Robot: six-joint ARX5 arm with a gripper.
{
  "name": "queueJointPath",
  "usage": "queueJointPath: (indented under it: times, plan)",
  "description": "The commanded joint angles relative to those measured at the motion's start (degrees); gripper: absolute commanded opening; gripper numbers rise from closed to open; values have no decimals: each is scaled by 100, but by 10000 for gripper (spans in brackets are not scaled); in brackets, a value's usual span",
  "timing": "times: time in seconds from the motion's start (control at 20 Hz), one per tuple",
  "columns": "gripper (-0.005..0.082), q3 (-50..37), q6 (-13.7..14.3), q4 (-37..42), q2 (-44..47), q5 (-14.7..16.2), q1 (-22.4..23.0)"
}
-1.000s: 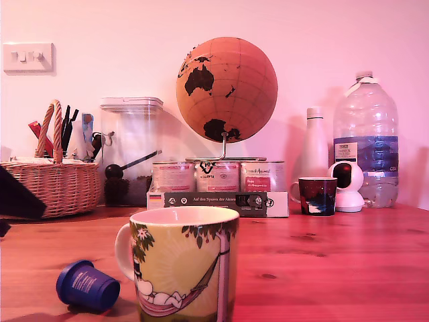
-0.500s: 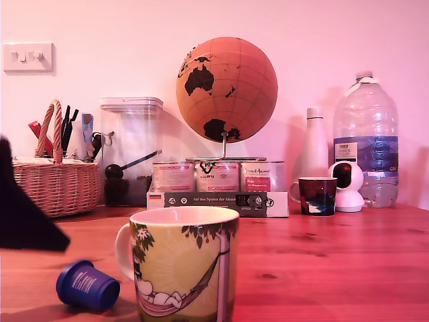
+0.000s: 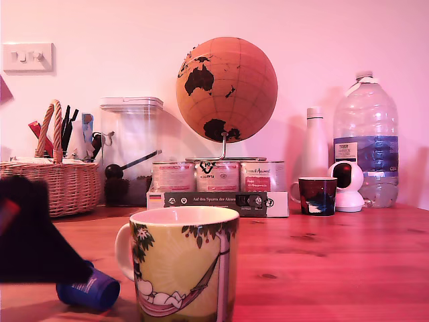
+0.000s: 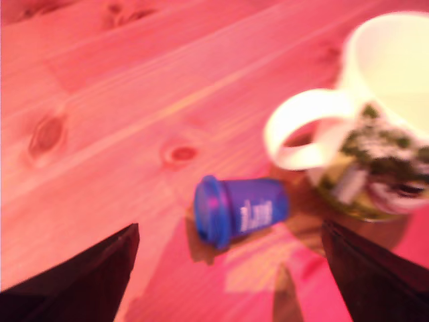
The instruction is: Pick up the coffee capsules on the table and drop them inside the coffee cup
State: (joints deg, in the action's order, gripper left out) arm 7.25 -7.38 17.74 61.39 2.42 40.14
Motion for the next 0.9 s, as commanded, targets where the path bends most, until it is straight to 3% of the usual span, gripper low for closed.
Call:
queueJointPath:
  times: [0.0, 0.1, 0.85]
  plan:
    - [787, -92, -131, 308, 138, -92, 98]
    - [787, -57, -166, 422, 280, -302, 192]
    - [787, 610, -11, 24, 1322, -509, 240]
